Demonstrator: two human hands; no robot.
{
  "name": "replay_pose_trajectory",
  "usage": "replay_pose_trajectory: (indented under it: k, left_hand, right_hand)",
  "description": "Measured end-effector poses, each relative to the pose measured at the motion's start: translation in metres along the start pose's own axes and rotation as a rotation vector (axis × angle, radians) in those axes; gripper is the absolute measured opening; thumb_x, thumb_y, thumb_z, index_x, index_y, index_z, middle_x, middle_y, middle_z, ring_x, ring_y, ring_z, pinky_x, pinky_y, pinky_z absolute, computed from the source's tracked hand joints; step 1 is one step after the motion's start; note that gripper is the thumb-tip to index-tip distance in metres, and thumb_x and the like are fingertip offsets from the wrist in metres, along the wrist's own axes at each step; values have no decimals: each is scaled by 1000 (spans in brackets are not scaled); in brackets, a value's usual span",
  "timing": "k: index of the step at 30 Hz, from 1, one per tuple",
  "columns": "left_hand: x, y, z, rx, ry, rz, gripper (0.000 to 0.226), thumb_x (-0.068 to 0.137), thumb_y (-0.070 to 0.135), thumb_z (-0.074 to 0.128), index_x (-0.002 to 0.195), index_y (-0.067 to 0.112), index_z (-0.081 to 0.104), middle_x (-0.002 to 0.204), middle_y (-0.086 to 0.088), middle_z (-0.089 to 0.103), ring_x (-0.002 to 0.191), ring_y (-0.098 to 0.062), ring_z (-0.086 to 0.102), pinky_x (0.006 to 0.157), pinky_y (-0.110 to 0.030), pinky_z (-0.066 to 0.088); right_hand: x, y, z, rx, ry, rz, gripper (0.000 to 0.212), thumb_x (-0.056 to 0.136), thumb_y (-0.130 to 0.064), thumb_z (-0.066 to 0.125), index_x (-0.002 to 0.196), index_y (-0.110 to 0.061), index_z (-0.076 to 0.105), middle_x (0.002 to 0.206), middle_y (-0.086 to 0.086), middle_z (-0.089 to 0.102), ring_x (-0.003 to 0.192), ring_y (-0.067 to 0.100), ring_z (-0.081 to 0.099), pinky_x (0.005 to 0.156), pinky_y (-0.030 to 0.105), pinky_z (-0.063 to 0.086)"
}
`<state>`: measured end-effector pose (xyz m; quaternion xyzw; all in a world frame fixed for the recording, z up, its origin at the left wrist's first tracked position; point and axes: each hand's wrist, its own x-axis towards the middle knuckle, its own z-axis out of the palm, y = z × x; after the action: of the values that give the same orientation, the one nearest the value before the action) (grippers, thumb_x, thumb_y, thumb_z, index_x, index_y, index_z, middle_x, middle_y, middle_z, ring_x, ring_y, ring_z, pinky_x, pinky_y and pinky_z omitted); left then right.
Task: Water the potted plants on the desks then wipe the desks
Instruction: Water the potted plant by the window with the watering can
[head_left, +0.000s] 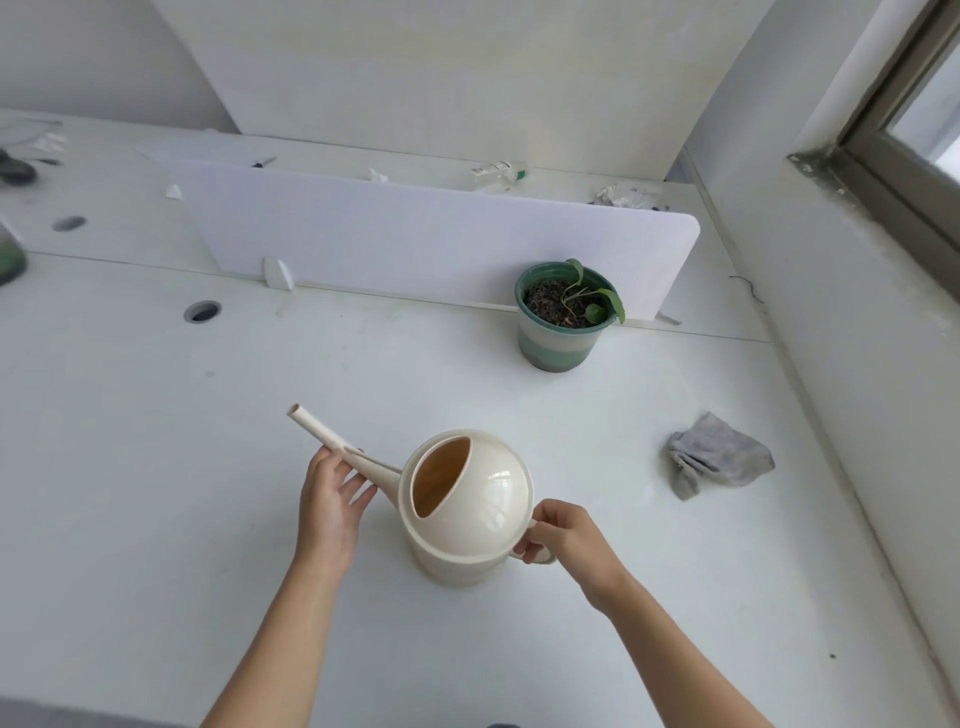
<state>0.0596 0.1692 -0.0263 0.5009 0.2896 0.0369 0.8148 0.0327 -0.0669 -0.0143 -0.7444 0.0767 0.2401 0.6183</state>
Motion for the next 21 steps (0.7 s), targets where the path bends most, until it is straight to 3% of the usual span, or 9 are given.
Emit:
replay_pose_trajectory:
  k: [5, 8, 10, 12, 15, 19, 21]
  left_hand:
    - [-5, 4, 3, 121, 36, -34, 20, 96, 26, 38, 107, 15, 51, 100, -1, 56, 106, -25, 53, 84, -33, 44]
    - [-22, 22, 9, 494, 108, 20, 23, 96, 24, 41, 113, 16, 53, 109, -2, 55, 121, -29, 48, 98, -40, 38]
    - [-33, 40, 22, 606, 179, 151, 29, 94, 21, 44, 119, 12, 56, 122, -8, 56, 124, -28, 46, 104, -41, 35]
    - [-31, 59, 44, 551, 172, 258, 33, 94, 18, 45, 123, 8, 56, 130, -10, 55, 122, -24, 49, 106, -40, 36]
    - [0, 67, 92, 549, 26, 269, 31, 94, 15, 46, 121, 7, 57, 128, -8, 57, 113, -20, 53, 105, -38, 39]
    - [61, 49, 170, 633, -151, 353, 36, 95, 13, 44, 130, 7, 50, 137, -5, 50, 122, -11, 45, 98, -16, 36]
    - [87, 37, 207, 587, -215, 289, 40, 96, 14, 41, 135, 5, 43, 143, -7, 43, 131, -15, 41, 108, -26, 33]
  right_hand:
    - [4, -6, -8, -62, -113, 26, 6, 68, -17, 53, 67, -12, 55, 64, -2, 63, 59, 7, 59, 60, 14, 43]
    - [9, -15, -25, -194, -152, 43, 13, 78, -16, 54, 69, -17, 62, 71, -4, 63, 67, 5, 59, 66, 15, 43]
    - [20, -25, -45, -185, -51, 0, 17, 80, -11, 54, 73, -19, 67, 79, -4, 67, 80, 9, 62, 77, 21, 46]
    - [38, -36, -67, -100, 114, -52, 24, 81, -2, 53, 74, -20, 67, 81, -3, 69, 83, 13, 62, 79, 23, 45]
    - [73, -52, -95, 31, 339, -107, 26, 82, 2, 52, 76, -19, 65, 84, 0, 67, 85, 19, 59, 78, 27, 44]
    - [118, -63, -115, 220, 576, -103, 25, 83, 2, 48, 98, -11, 63, 99, 5, 65, 95, 20, 55, 83, 29, 44]
    - [135, -65, -119, 257, 646, -95, 34, 84, 3, 46, 114, -6, 59, 119, 11, 60, 103, 17, 52, 92, 31, 42]
